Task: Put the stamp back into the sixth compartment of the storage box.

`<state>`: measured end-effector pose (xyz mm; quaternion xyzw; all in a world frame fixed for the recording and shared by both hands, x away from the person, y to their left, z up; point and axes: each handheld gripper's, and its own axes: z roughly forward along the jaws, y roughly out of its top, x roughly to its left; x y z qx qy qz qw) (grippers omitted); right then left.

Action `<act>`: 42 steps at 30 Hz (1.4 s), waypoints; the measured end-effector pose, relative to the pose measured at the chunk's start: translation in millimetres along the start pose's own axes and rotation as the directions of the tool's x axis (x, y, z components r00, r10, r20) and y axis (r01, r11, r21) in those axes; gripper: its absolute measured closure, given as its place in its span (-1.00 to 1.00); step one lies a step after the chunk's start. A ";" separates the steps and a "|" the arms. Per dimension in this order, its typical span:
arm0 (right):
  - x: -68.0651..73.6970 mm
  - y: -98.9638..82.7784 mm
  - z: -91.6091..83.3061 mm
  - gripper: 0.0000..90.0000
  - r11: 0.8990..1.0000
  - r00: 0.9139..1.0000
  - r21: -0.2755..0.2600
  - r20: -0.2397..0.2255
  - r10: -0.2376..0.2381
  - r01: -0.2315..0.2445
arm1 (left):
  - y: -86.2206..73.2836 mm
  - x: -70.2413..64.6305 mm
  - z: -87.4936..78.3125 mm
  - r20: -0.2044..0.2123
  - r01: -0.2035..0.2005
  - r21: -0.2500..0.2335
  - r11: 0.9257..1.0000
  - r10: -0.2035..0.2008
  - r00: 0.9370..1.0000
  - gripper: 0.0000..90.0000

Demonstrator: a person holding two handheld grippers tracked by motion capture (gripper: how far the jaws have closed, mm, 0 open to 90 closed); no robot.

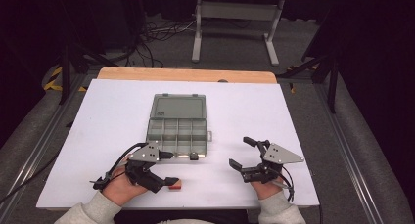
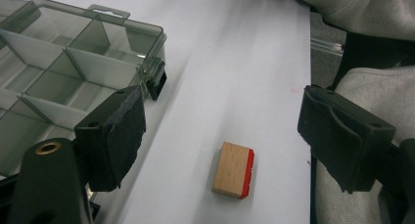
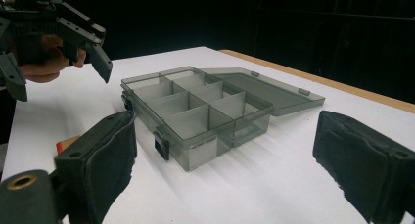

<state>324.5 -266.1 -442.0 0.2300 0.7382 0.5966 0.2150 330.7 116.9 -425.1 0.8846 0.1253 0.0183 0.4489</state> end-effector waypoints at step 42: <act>0.8 -0.3 1.5 -0.77 1.000 1.000 0.008 -0.016 -0.006 0.006 | 5.4 -1.7 23.3 0.099 -0.044 0.256 0.966 0.019 0.995 -0.54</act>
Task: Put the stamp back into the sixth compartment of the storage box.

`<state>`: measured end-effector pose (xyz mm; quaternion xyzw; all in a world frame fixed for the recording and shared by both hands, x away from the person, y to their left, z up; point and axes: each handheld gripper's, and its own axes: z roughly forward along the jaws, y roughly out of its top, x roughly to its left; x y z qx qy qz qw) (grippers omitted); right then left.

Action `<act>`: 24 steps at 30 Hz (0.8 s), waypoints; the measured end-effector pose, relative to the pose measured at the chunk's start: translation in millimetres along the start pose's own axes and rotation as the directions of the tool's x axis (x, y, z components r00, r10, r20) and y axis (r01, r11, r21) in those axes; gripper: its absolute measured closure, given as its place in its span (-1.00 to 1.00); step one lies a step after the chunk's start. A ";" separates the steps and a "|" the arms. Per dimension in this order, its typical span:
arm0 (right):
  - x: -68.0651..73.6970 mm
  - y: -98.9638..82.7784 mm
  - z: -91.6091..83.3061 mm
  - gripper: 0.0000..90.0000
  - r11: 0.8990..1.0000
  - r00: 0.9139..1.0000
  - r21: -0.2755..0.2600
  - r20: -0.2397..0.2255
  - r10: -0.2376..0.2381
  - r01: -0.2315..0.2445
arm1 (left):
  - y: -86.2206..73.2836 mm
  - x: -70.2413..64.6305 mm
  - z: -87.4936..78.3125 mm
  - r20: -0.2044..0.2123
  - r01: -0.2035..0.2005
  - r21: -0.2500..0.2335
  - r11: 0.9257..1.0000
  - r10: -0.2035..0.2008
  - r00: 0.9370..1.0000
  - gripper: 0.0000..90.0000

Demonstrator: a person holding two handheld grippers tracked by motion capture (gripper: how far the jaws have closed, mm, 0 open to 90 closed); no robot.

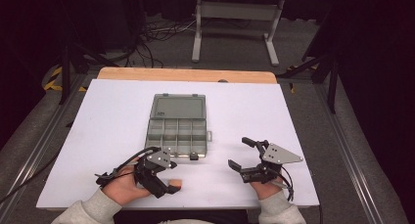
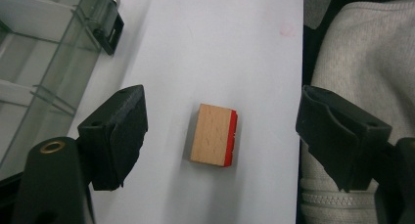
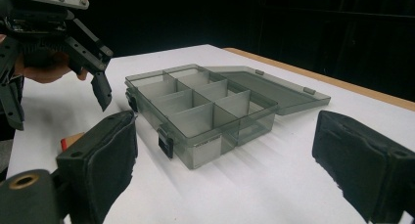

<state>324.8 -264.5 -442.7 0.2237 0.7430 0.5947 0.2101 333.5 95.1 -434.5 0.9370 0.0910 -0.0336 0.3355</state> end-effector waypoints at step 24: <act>0.3 -0.1 0.4 -0.74 1.000 1.000 0.001 -0.007 0.000 0.000 | -0.3 -0.6 14.3 0.009 -0.008 0.108 0.994 0.007 1.000 -0.30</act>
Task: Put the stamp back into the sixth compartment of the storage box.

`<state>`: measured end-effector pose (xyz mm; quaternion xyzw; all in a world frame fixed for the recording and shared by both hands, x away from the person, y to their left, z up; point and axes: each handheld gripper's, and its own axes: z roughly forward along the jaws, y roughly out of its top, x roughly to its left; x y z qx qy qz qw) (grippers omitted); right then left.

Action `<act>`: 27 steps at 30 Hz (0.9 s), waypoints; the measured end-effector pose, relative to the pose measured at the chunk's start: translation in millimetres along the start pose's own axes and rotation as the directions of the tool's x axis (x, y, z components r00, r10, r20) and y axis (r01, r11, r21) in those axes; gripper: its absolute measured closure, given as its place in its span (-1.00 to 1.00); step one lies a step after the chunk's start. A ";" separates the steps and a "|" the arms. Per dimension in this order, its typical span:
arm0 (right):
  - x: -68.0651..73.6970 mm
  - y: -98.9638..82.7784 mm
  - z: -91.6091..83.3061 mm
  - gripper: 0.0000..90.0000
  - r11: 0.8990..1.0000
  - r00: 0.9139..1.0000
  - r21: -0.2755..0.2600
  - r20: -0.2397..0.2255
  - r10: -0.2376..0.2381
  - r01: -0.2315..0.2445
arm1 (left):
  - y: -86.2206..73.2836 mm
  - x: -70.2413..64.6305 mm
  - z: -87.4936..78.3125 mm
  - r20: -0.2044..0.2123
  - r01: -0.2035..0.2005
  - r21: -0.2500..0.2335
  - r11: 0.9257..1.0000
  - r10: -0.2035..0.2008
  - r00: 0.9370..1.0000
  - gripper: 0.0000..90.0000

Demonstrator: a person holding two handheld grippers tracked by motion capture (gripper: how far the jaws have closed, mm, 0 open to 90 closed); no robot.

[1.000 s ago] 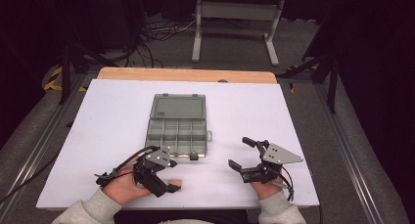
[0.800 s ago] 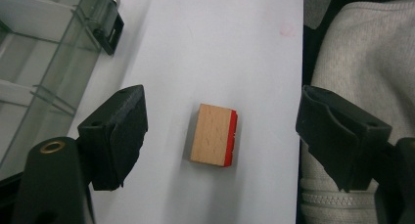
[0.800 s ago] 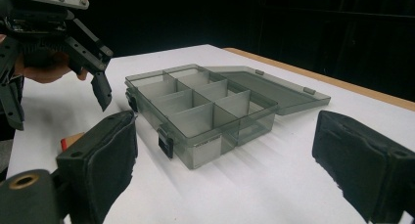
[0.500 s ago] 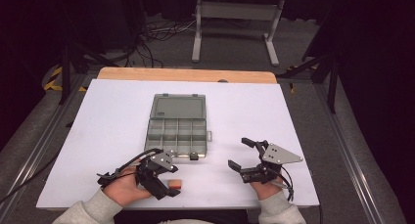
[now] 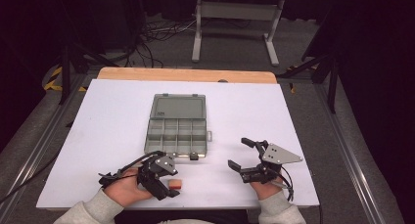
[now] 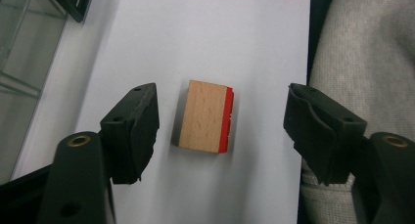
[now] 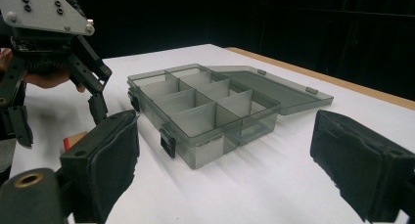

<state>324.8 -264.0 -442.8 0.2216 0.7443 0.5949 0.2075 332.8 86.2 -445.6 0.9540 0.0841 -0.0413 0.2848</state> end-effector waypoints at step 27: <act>0.4 0.0 0.3 -0.72 1.000 1.000 0.005 0.005 -0.007 0.007 | 0.6 -0.1 7.5 -0.022 -0.033 0.066 0.997 0.034 0.999 0.25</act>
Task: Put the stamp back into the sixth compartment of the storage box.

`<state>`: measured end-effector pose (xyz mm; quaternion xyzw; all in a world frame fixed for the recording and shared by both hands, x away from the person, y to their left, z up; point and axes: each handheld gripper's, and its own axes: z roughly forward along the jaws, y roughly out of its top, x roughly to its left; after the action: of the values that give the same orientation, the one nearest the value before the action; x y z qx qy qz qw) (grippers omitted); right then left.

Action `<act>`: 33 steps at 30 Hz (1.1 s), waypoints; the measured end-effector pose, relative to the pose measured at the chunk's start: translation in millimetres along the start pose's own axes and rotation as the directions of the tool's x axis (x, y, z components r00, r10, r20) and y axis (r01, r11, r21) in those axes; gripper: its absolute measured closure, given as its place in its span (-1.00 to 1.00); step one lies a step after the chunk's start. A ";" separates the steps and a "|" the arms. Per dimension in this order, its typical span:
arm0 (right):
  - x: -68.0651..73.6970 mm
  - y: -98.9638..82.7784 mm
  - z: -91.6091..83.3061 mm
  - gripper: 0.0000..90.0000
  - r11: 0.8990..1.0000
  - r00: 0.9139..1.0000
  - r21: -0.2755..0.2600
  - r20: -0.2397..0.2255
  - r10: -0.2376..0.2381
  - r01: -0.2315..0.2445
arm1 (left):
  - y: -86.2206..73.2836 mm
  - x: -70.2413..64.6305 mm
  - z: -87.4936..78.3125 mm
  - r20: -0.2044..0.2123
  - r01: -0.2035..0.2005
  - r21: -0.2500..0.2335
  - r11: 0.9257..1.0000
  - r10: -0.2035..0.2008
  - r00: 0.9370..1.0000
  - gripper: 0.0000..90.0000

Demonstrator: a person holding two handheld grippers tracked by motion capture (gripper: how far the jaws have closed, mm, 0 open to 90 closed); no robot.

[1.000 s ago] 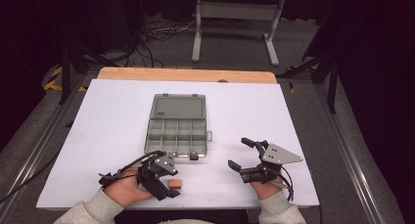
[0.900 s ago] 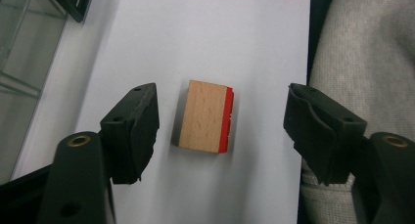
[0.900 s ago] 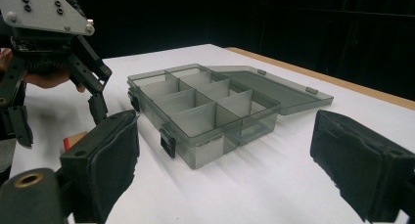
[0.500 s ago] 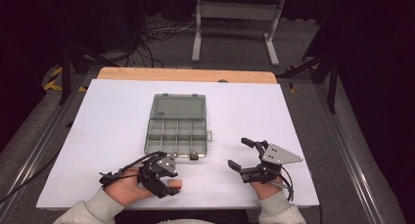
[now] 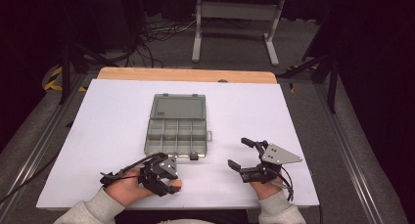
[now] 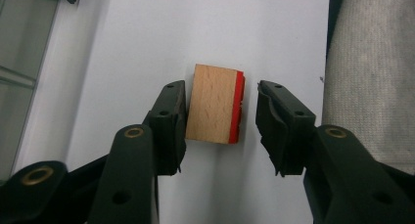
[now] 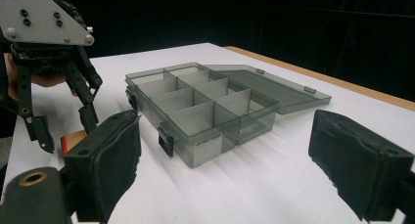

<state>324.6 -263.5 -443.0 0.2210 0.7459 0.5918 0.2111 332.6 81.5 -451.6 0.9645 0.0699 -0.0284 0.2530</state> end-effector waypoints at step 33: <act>0.3 -0.2 -0.1 -0.71 1.000 1.000 -0.001 0.000 -0.003 0.003 | 9.5 -9.6 -21.3 -0.036 -0.030 -0.038 0.999 0.029 0.999 0.46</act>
<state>324.3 -263.5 -443.1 0.2200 0.7460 0.5917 0.2120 325.0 82.7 -427.6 0.9607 0.0605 -0.0062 0.2709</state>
